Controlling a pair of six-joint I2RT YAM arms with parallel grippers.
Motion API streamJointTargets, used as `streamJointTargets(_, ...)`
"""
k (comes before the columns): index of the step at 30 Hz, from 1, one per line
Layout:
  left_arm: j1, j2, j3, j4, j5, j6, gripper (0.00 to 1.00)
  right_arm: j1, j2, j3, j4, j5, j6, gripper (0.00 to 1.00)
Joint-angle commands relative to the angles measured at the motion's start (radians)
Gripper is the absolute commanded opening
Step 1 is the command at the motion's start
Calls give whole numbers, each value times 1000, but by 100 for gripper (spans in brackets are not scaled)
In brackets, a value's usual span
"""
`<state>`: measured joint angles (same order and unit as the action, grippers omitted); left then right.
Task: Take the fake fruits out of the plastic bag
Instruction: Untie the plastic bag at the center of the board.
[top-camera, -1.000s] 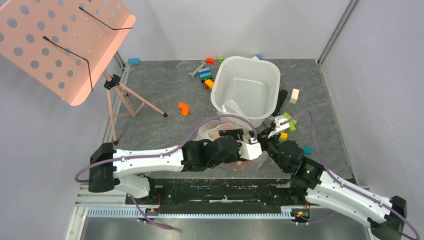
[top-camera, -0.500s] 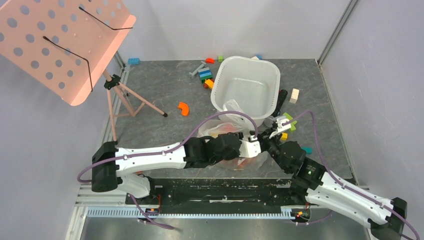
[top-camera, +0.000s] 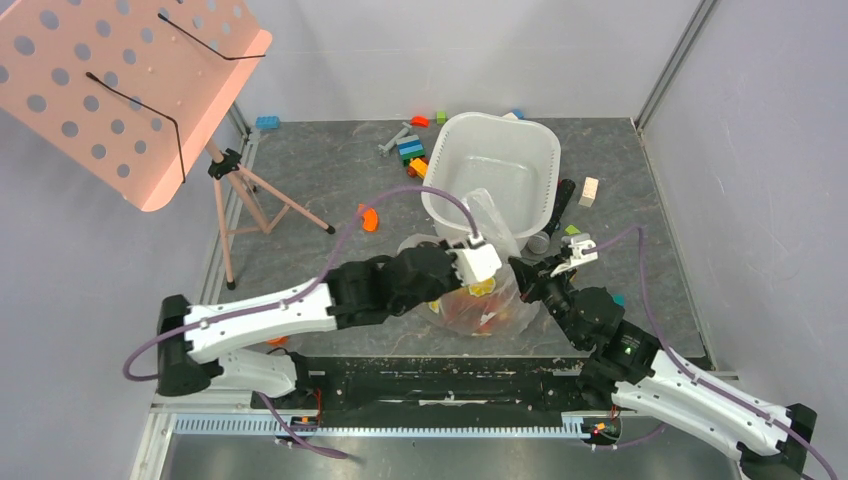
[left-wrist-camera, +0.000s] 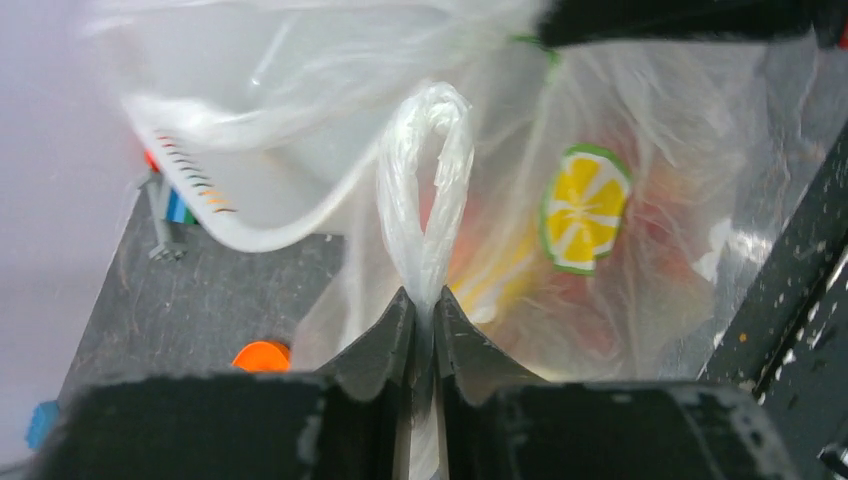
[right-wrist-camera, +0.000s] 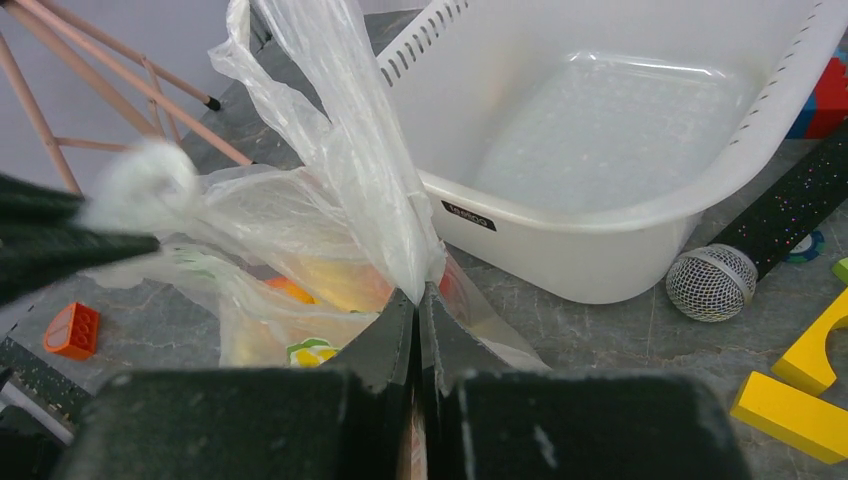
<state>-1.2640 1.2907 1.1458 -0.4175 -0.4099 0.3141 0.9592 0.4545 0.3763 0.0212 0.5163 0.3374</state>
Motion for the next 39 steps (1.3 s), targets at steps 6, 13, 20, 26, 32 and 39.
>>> streamJointTargets(6, 172, -334, -132, 229, 41, -302, 2, -1, -35, -17, 62, 13, -25, 0)
streamJointTargets(13, 263, -489, -196, 274, 58, -445, 2, -1, -16, -15, 236, -47, -215, 0)
streamJointTargets(20, 279, -498, -179, 270, 87, -444, 2, -2, 144, 168, 187, -167, -437, 25)
streamJointTargets(26, 279, -470, -198, 271, 131, -450, 2, -2, 211, 255, 86, -363, -557, 77)
streamJointTargets(32, 279, -483, -225, 301, 128, -452, 2, -1, 293, 345, 25, -307, -608, 82)
streamJointTargets(39, 279, -487, -225, 301, 127, -443, 2, -1, 469, 480, 27, -278, -625, 87)
